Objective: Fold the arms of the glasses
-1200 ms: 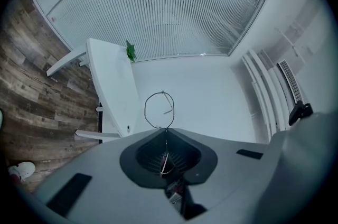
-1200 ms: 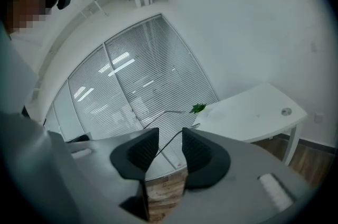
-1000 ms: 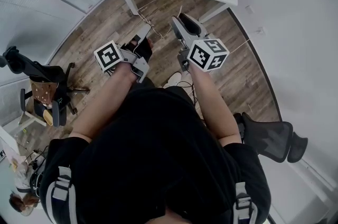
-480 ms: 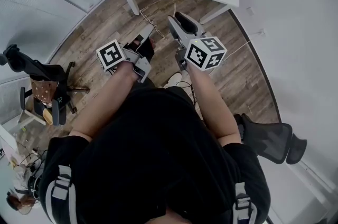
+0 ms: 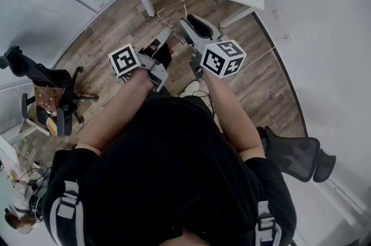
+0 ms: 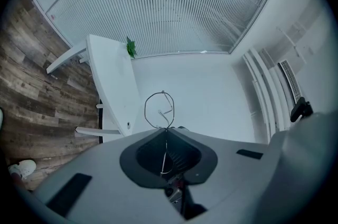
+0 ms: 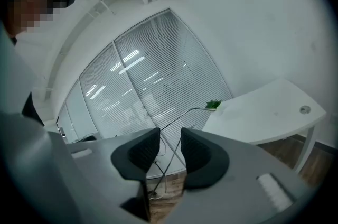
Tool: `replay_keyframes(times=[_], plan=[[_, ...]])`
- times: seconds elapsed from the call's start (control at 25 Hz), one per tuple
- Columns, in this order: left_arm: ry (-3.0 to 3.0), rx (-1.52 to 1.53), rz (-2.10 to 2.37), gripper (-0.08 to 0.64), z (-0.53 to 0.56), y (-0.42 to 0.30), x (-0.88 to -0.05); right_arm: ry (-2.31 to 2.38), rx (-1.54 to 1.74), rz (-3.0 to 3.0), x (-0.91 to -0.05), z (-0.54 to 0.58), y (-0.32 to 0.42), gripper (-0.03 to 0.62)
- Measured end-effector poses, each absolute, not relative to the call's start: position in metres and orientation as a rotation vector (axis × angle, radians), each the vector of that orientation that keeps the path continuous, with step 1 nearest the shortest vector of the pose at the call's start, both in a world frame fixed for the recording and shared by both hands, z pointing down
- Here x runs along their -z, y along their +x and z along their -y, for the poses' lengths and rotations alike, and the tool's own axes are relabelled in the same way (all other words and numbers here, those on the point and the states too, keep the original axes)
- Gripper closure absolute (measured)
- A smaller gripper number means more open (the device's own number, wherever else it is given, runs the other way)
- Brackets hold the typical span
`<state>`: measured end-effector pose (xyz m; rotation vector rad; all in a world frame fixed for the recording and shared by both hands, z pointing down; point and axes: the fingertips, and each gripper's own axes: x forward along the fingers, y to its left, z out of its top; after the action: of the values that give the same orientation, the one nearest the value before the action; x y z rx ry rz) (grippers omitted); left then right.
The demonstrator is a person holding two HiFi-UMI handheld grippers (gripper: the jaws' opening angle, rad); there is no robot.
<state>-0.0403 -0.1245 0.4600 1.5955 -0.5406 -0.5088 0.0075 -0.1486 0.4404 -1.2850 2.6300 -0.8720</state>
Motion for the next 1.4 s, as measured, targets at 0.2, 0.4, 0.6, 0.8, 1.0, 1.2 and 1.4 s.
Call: replay_keyframes(times=[0.2,0.4,0.6,0.8,1.0,1.2,1.4], plan=[[1.594,0.507,0.527,0.548,0.124,-0.038,-0.459,-1.253,0.879,-2.642,-0.44,0.148,-0.001,0.479],[1.594,0.501,0.521,0.548,0.118,-0.035,-0.459,-1.219,0.897,-2.645,-0.44,0.142,-0.004,0.488],[1.594,0.498,0.51,0.548,0.118,-0.034,-0.458,-1.149,0.938,-2.662,-0.44,0.141,-0.01,0.488],[1.589,0.482,0.494,0.548,0.124,-0.037,-0.462,-0.971,1.03,-2.731,-0.443,0.143,-0.031,0.488],[1.583,0.482,0.471,0.548,0.119,-0.034,-0.459,-0.878,1.108,-2.7,-0.442,0.138,-0.032,0.492],[1.591,0.478,0.445,0.548,0.114,-0.029,-0.457,-0.758,1.205,-2.632,-0.44,0.133,-0.028,0.495],[1.581,0.477,0.454,0.548,0.119,-0.033,-0.458,-0.797,1.14,-2.662,-0.436,0.138,-0.025,0.494]])
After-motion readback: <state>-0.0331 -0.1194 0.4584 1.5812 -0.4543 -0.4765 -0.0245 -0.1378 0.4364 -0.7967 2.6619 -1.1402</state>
